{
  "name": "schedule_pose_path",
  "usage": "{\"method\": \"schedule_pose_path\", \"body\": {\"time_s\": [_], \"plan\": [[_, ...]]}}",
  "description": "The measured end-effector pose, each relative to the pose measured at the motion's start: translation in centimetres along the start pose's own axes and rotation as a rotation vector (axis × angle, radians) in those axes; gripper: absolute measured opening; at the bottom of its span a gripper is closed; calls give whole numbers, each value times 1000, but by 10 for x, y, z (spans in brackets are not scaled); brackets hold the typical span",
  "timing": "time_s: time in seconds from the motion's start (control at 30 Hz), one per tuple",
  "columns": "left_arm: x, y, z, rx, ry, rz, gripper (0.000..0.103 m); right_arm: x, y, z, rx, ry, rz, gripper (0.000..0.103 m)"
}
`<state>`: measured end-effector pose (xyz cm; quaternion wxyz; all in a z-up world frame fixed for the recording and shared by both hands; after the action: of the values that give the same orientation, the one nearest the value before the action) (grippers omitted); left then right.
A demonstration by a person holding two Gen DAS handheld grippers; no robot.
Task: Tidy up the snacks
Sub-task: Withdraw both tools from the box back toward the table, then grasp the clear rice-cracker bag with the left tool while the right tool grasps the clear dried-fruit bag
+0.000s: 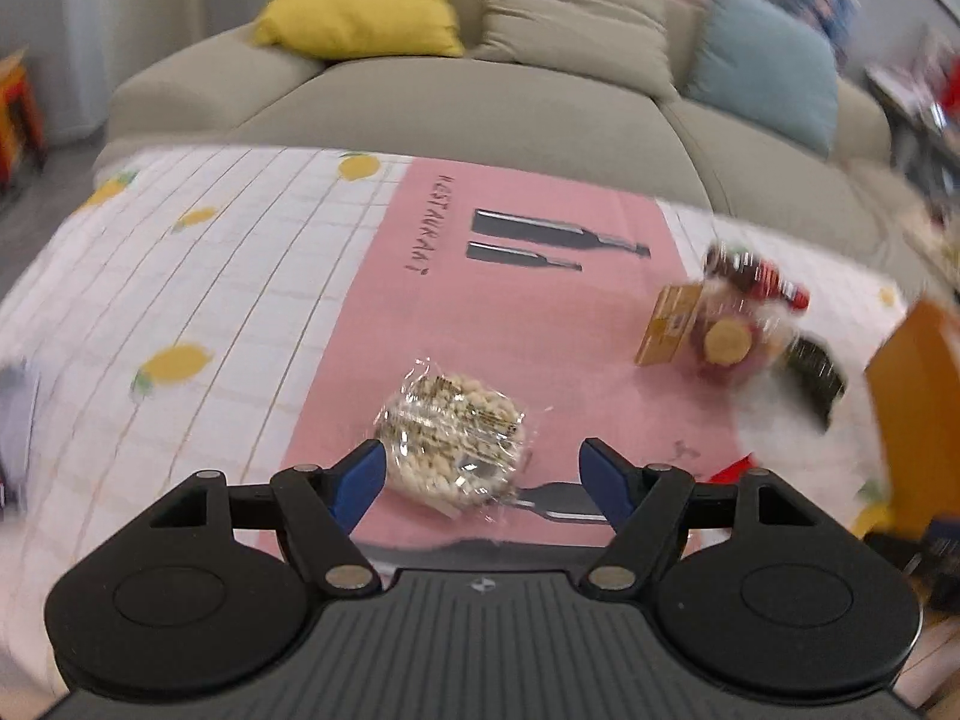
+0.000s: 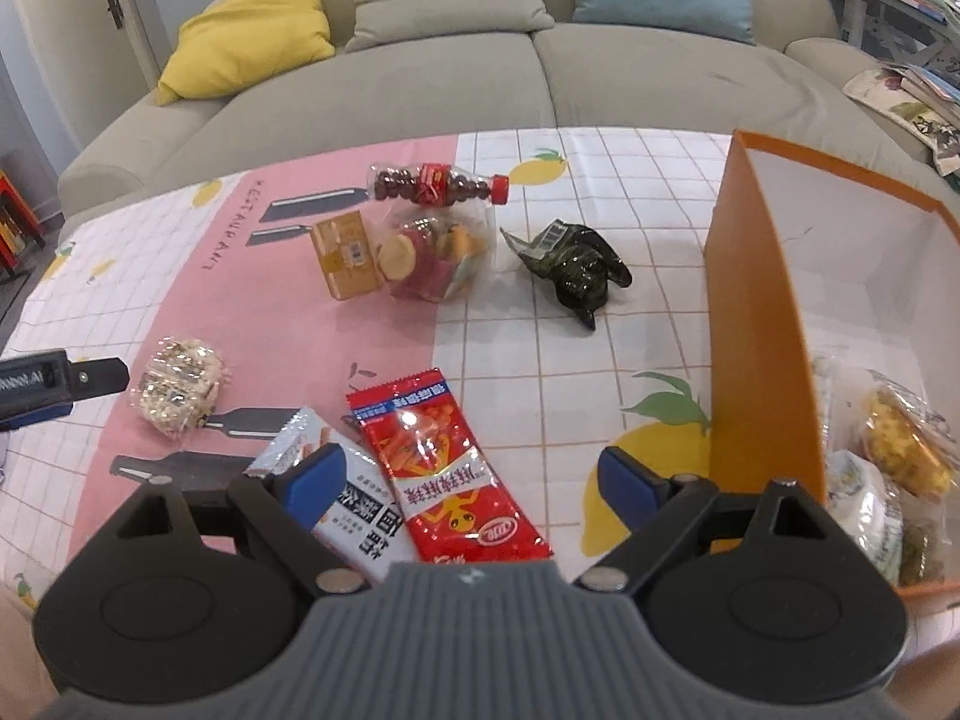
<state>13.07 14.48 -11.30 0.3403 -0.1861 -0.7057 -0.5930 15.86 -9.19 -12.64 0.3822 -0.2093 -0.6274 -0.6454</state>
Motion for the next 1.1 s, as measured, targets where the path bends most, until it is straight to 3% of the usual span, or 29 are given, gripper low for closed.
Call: {"method": "schedule_pose_path", "body": {"time_s": [0.1,0.3,0.43,0.83,0.97,1.1], "plan": [[-18,-1,-1,-76,24,-3,88,-16,3,-2,-7,0,22,91],[-44,-6,3,-119,-4,26,88,-45,14,3,13,13,33,91],[-52,-10,4,-182,-51,30,89,-61,29,8,38,22,4,100],[-72,-11,-1,-324,-82,55,94,-120,83,28,110,7,-88,100],[-78,-9,-4,-331,-84,60,101,-144,91,29,115,-42,-92,100],[-83,-11,-8,-381,-67,56,101,-157,93,30,103,-21,-108,99]]}}
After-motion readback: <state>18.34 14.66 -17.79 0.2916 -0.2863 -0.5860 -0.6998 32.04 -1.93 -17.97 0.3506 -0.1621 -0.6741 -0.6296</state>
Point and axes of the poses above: each gripper's, at about its wrist camera, not at the fingertips, and x roughly against the way its jaws point, z to its left, y to its top, the point moved 5 cm from there along -x, roughly the way its jaws point, and after that the axes turned 6 degrees about -z, right-handed, at the moved point
